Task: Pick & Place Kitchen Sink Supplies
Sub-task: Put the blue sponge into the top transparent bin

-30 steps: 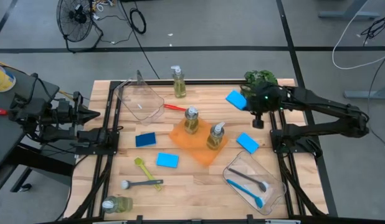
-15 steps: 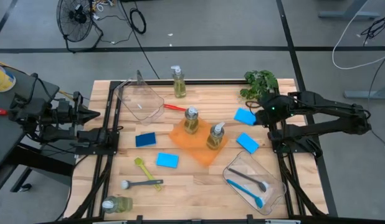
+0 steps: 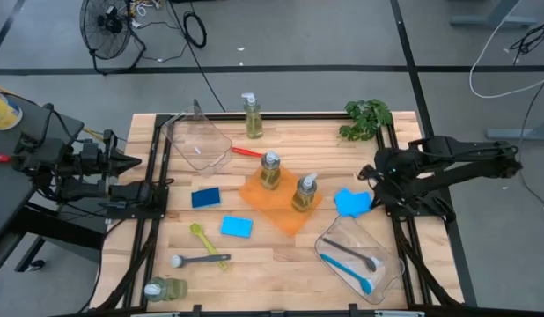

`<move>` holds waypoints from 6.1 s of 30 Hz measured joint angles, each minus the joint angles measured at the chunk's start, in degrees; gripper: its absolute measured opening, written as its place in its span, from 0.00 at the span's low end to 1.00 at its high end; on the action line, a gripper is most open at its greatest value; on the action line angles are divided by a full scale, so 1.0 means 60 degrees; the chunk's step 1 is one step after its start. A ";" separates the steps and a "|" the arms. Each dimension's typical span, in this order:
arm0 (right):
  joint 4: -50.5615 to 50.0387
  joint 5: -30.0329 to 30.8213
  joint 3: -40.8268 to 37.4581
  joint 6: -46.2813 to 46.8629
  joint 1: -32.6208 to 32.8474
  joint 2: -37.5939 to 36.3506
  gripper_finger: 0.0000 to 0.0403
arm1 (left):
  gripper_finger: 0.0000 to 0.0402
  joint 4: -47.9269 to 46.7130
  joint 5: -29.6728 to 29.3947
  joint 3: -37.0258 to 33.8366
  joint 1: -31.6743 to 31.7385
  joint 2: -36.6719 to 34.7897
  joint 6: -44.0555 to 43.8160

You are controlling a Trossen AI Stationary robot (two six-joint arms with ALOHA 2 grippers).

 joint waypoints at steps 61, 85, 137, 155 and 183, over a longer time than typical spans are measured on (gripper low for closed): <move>0.9851 0.5636 -0.0044 -0.2340 -0.1229 0.0767 0.00 | 0.01 -0.0004 -0.0003 -0.0003 -0.0003 -0.0004 -0.0004; 1.3752 0.0602 -0.0044 0.5138 -0.4313 0.2815 0.00 | 0.01 -0.0004 -0.0003 -0.0003 -0.0003 -0.0004 -0.0001; 1.6006 -0.0579 -0.0048 1.0589 -0.4509 0.3807 0.00 | 0.01 0.5918 -0.0594 -0.0101 -0.0006 0.0113 0.0888; 1.6664 -0.0682 -0.0051 1.0610 -0.4227 0.3803 0.00 | 0.40 0.8246 -0.2762 -0.0106 -0.0010 0.3575 -0.0006; 1.7722 -0.3356 -0.0048 1.1340 -0.4108 0.3807 0.00 | 0.82 1.2180 0.1504 -0.0105 0.2057 0.8888 -0.2218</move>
